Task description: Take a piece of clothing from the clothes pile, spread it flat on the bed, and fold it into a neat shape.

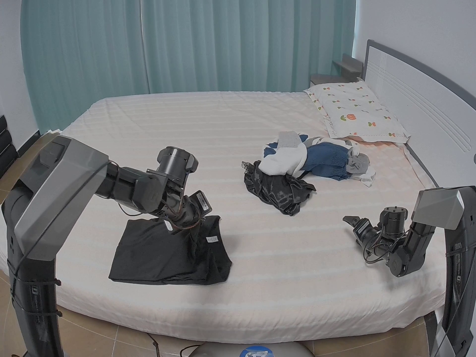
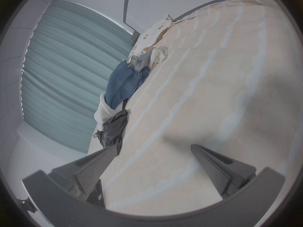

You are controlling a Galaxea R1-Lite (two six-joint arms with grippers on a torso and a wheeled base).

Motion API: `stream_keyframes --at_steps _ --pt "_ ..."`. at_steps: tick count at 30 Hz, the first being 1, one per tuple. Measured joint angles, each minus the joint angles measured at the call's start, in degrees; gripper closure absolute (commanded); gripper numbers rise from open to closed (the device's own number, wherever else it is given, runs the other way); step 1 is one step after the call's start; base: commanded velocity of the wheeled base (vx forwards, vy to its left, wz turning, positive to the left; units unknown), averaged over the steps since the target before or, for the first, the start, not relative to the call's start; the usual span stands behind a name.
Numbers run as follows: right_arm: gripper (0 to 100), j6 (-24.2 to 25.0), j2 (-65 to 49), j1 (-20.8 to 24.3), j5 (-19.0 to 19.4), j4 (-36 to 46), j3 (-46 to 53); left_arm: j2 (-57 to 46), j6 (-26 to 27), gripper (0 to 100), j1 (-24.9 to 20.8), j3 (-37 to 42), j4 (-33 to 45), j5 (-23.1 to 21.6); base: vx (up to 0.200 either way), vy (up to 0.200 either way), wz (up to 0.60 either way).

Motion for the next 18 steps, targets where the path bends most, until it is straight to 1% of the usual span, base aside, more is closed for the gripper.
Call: stream_keyframes --at_steps 3,6,7,13,16,18 --pt "0 0.0 0.1 0.0 0.0 0.0 0.0 2.0 -1.6 100 -0.6 -2.4 0.0 1.2 0.0 0.0 0.0" --pt "0 0.0 0.2 0.0 -0.1 0.0 0.0 4.4 -3.7 100 -0.6 -5.2 0.0 5.1 0.0 0.0 0.0" --pt "0 0.0 0.2 0.0 -0.1 0.0 0.0 5.2 -4.5 0 -0.6 -6.1 0.0 6.2 0.0 0.0 0.0" --pt "0 -0.1 0.4 0.1 -0.1 -0.8 0.2 8.1 -6.5 0 -0.4 -8.1 -0.2 7.8 0.0 0.0 0.0" --pt "0 -0.1 0.5 0.0 -0.1 -0.8 0.4 8.1 -8.9 0 0.3 -7.9 -0.1 7.4 0.0 0.0 0.0" --pt "0 -0.1 0.5 0.0 -0.1 -0.8 0.5 7.3 -9.4 0 0.8 -6.9 -0.1 6.6 0.0 0.0 0.0"
